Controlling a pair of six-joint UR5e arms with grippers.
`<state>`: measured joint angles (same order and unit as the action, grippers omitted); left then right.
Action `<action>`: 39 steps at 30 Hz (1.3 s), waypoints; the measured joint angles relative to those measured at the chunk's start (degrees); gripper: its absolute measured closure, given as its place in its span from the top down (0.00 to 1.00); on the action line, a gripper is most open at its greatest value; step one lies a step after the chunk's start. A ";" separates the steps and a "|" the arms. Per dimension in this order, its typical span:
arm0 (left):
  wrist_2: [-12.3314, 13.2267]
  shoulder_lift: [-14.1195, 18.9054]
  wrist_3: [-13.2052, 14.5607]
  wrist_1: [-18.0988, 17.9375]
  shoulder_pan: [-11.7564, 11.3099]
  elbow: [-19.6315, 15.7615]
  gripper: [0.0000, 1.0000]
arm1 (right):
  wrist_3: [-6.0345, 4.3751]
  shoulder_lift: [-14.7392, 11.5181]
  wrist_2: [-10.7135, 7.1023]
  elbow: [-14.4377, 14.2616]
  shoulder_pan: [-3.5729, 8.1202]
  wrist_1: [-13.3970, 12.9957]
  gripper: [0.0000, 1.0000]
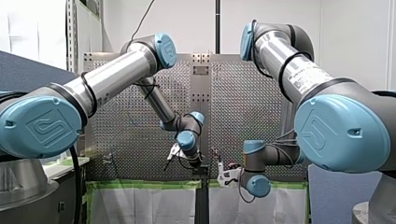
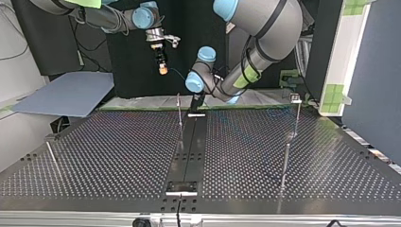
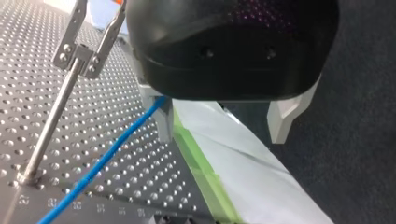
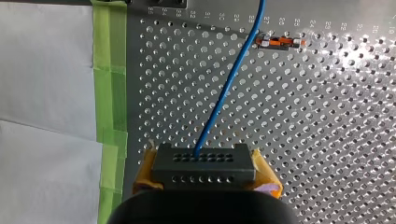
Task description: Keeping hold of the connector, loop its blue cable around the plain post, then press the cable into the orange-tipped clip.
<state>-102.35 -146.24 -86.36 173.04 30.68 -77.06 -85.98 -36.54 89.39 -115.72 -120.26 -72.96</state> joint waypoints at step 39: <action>7.25 0.05 -3.78 -10.58 -0.82 -1.64 0.00 | 0.49 -0.01 0.63 1.22 1.59 1.44 0.00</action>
<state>-95.10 -146.19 -90.14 162.46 29.85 -78.70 -85.49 -36.55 90.02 -114.50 -118.68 -71.52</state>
